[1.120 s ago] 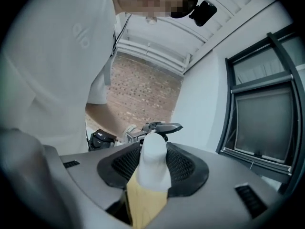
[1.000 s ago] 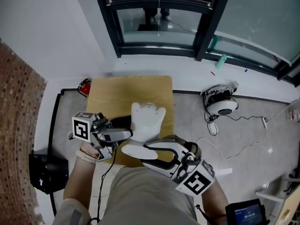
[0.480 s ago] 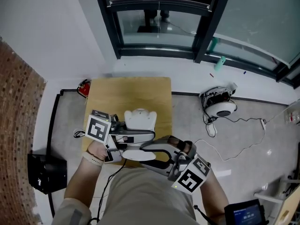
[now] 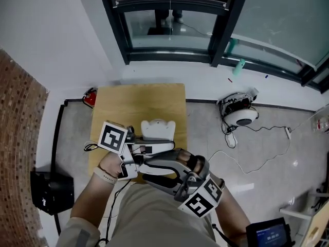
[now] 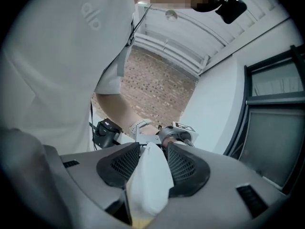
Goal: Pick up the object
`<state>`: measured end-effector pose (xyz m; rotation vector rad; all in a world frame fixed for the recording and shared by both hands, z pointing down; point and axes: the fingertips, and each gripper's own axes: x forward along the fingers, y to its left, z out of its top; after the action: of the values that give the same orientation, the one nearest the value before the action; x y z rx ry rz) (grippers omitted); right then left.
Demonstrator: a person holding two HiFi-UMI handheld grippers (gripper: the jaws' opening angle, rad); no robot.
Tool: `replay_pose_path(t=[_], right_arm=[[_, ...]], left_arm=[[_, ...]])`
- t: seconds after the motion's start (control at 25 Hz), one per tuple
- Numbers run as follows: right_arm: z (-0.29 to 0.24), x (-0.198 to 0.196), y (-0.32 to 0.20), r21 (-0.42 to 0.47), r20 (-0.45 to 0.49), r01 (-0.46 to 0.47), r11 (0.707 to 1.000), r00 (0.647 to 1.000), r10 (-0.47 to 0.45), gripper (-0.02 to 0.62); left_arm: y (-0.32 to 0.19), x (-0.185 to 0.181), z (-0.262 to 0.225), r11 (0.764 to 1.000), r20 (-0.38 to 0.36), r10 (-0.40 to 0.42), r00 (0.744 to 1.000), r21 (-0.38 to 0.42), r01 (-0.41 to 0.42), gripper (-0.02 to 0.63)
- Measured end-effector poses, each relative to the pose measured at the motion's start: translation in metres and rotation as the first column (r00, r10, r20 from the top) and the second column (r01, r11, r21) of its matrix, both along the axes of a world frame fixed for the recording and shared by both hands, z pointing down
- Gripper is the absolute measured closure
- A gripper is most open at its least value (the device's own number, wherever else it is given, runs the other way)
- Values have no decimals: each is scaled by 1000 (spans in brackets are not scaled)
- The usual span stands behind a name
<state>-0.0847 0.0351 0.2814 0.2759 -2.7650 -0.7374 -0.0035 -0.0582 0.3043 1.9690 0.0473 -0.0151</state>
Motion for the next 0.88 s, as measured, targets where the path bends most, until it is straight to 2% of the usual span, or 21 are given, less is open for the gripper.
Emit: replay_pose_path(t=[0.24, 0.4, 0.52, 0.88], right_arm=[[3, -1, -2, -39, 24, -10, 999, 1000, 11, 413], [1, -7, -3, -60, 28, -25, 998, 999, 27, 414], [3, -12, -3, -81, 43, -8, 997, 999, 11, 414], [13, 1, 1, -94, 36, -18, 995, 999, 22, 414]], left_arm=[[0, 0, 6, 1000, 67, -11, 998, 15, 10, 425], [2, -7, 8, 999, 85, -12, 996, -30, 15, 425], [0, -12, 7, 999, 76, -32, 997, -20, 34, 426], [4, 3, 21, 1000, 69, -10, 998, 0, 10, 428]])
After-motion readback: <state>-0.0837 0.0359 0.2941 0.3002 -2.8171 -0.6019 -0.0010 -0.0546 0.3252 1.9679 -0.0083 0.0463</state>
